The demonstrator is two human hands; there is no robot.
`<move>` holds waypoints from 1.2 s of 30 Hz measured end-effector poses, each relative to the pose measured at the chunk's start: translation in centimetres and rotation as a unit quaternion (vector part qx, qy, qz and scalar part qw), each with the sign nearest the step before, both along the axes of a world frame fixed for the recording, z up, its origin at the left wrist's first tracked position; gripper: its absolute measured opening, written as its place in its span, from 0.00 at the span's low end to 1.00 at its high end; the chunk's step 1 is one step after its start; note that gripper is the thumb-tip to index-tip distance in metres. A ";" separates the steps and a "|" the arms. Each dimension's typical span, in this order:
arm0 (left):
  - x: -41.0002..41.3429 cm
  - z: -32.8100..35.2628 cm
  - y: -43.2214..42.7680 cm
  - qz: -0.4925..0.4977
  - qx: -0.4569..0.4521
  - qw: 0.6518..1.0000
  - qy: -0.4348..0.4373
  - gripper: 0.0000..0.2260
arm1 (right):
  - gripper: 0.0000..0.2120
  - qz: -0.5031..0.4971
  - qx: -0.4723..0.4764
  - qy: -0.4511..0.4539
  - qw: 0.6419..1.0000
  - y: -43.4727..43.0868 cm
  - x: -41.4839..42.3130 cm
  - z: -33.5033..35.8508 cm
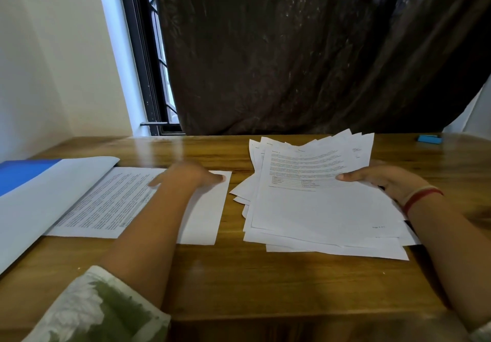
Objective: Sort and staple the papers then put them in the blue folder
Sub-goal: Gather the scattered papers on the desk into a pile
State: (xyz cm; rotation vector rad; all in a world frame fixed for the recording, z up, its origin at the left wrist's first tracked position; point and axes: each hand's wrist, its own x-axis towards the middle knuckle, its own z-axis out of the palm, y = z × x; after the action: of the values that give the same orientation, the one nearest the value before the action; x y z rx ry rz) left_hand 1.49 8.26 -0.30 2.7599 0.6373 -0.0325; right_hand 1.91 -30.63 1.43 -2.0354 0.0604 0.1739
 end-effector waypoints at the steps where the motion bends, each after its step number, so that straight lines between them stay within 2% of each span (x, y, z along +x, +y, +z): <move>1: 3.4 -2.6 2.0 0.012 -0.015 1.000 0.000 0.52 | 0.14 -0.001 0.005 0.002 1.000 -0.1 0.1 -0.1; 3: 6.7 -5.5 2.3 -0.027 -0.009 0.999 -0.030 0.54 | 0.12 0.002 0.015 0.000 1.000 -0.2 0.1 -0.3; 5: 1.3 -2.0 -1.8 -0.081 -0.046 0.995 -0.033 0.49 | 0.13 0.008 0.012 -0.003 1.000 -0.3 0.2 -0.3; 7: -3.0 0.9 -5.0 -0.136 -0.012 0.990 -0.027 0.40 | 0.15 0.007 0.004 0.004 1.000 -0.3 0.3 -0.3; 9: -3.5 1.3 -5.6 -0.150 -0.047 0.985 -0.064 0.35 | 0.17 0.001 0.000 -0.001 1.000 -0.4 0.3 -0.3; 11: -3.5 1.3 -4.9 -0.140 -0.077 0.981 -0.113 0.33 | 0.14 -0.006 -0.002 -0.014 1.000 -0.5 0.2 -0.3; 14: -3.5 1.9 -2.7 -0.135 -0.029 0.984 -0.113 0.26 | 0.11 -0.017 0.002 -0.012 1.000 -0.6 -0.2 -0.2; 16: -3.9 2.7 -1.4 -0.158 0.000 0.987 -0.032 0.32 | 0.14 -0.027 -0.003 -0.006 1.000 -0.7 -0.4 0.1; 18: -4.3 3.5 -0.7 -0.181 0.004 0.981 0.077 0.42 | 0.20 -0.026 -0.002 -0.011 1.000 -0.8 -0.4 0.1; 20: -4.5 3.9 -0.5 -0.199 0.002 0.968 0.156 0.50 | 0.18 -0.030 0.001 -0.021 0.999 -0.9 -0.6 0.2; 22: -4.2 3.7 -0.6 -0.220 0.019 0.959 0.178 0.53 | 0.15 -0.046 0.005 -0.026 0.999 -1.1 -0.7 0.3; 26: -3.4 2.5 -0.6 -0.244 0.011 0.963 0.116 0.49 | 0.10 -0.073 0.019 -0.006 0.997 -1.8 -1.3 0.7; 29: -3.0 1.4 -0.7 -0.220 -0.010 0.975 -0.011 0.39 | 0.09 -0.100 0.033 -0.003 0.994 -2.4 -2.0 1.0; 32: -2.8 1.3 -1.4 -0.183 0.045 0.975 -0.119 0.29 | 0.13 -0.108 0.040 -0.008 0.993 -2.8 -2.3 1.1; 34: -3.1 1.8 -1.5 -0.182 0.031 0.975 -0.125 0.28 | 0.12 -0.112 0.053 0.000 0.992 -2.9 -2.2 1.1; 36: -3.5 2.4 -1.2 -0.205 0.015 0.977 -0.061 0.34 | 0.09 -0.107 0.062 0.003 0.992 -2.8 -2.2 1.3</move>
State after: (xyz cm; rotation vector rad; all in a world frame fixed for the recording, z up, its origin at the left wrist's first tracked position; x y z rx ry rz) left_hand -2.01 7.08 2.10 2.8450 0.0296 0.0556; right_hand -0.27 -33.47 2.72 -1.8893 0.2644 0.0468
